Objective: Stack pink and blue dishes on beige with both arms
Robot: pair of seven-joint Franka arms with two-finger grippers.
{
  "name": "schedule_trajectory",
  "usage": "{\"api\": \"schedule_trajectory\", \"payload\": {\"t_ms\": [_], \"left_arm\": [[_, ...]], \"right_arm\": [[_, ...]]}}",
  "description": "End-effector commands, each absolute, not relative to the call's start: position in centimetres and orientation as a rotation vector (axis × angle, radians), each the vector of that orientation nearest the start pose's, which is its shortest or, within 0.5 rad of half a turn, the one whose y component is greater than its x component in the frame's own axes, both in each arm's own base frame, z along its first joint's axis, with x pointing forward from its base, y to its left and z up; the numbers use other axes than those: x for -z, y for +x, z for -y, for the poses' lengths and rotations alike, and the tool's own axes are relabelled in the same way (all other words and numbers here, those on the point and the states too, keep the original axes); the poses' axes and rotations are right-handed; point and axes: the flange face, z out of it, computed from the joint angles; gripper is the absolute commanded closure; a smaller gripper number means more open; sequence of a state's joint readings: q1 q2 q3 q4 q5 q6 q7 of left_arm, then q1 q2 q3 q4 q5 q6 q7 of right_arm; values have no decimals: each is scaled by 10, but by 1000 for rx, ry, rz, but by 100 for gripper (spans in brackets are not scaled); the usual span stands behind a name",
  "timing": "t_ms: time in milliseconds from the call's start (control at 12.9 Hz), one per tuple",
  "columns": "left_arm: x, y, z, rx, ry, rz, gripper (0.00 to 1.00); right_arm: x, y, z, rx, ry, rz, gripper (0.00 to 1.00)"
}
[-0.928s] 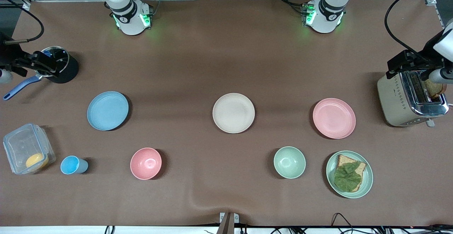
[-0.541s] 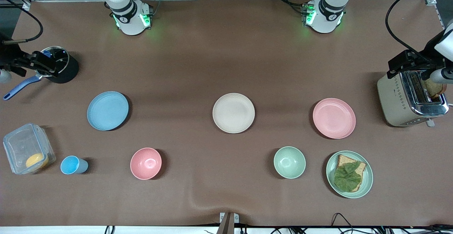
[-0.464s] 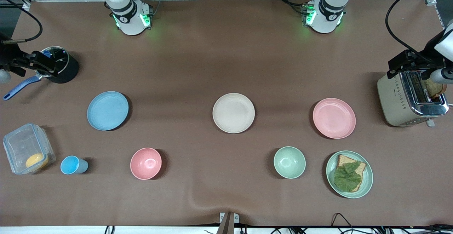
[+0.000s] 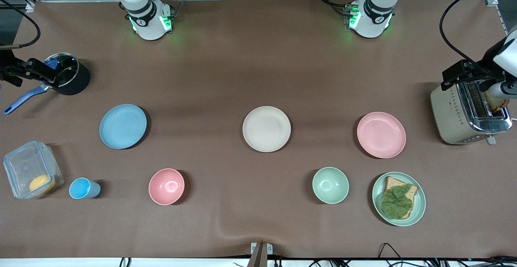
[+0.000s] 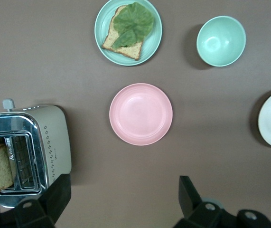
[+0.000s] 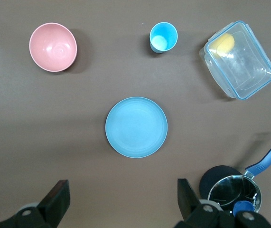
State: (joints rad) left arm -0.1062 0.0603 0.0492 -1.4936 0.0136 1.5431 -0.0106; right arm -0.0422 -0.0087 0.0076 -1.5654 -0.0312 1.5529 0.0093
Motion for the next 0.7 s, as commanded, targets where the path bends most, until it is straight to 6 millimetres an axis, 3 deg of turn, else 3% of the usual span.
{"api": "schedule_trajectory", "payload": {"t_ms": [0, 309, 619], "left_arm": [[-607, 571, 32, -34, -3100, -3, 0], [-559, 576, 33, -46, -3100, 16, 0], [-489, 578, 31, -39, -3101, 13, 0]], "right_arm": [[-635, 549, 26, -8, -3176, -75, 0], [-634, 550, 25, -13, -3174, -75, 0], [-634, 550, 22, -13, -3175, -67, 0]]}}
